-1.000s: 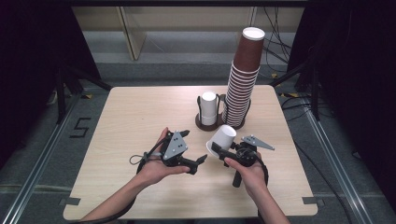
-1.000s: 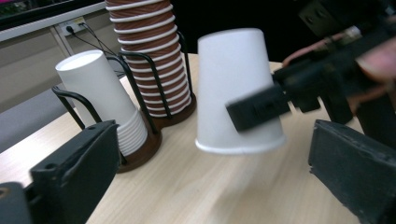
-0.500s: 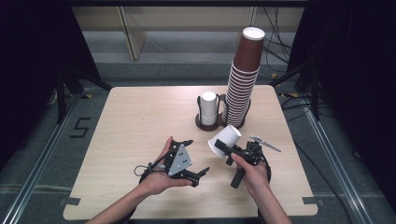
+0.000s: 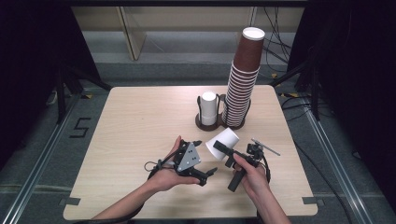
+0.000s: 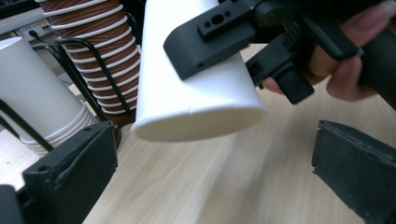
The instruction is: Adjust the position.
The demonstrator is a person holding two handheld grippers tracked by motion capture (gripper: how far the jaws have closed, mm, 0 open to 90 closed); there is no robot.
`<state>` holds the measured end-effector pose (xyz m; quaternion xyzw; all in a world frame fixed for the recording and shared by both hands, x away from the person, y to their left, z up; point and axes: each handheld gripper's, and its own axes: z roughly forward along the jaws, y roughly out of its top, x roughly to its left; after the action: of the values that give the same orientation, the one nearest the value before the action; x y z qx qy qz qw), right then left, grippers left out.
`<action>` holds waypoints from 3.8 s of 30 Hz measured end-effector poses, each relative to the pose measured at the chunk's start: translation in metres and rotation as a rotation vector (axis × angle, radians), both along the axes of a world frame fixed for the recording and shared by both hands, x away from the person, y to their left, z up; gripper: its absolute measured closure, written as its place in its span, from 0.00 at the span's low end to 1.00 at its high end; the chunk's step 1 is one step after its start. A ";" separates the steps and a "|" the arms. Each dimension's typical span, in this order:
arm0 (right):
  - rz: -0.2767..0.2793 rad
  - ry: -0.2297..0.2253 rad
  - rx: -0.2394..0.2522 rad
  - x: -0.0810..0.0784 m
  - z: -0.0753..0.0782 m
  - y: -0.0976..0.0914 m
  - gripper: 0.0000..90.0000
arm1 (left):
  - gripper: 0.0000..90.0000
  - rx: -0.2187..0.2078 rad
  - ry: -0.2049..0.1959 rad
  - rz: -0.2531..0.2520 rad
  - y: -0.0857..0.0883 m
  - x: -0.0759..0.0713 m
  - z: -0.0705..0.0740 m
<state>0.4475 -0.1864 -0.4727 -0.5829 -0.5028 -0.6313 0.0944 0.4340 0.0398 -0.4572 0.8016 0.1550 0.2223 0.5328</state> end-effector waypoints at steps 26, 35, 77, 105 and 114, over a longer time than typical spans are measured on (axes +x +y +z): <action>0.041 0.013 -0.018 -0.003 0.002 0.007 0.32 | 0.14 -0.047 0.064 0.040 -0.020 0.019 -0.006; 0.031 0.025 -0.006 -0.005 -0.002 0.008 0.25 | 0.23 -0.032 0.066 0.053 -0.020 0.014 -0.008; 0.058 -0.192 -0.349 -0.016 0.022 -0.029 0.17 | 0.30 0.197 -0.140 0.000 0.031 0.040 0.019; 0.246 -0.366 -0.839 -0.016 0.007 -0.017 0.23 | 0.30 0.247 0.093 -0.042 0.051 0.021 0.028; 0.410 -0.420 -0.899 -0.021 -0.001 -0.009 0.21 | 0.30 0.342 0.086 -0.123 0.052 0.018 0.027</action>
<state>0.4266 -0.1953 -0.4739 -0.3168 -0.8352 -0.4253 -0.1456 0.4520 0.0916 -0.4306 0.8972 0.0883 0.1783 0.3942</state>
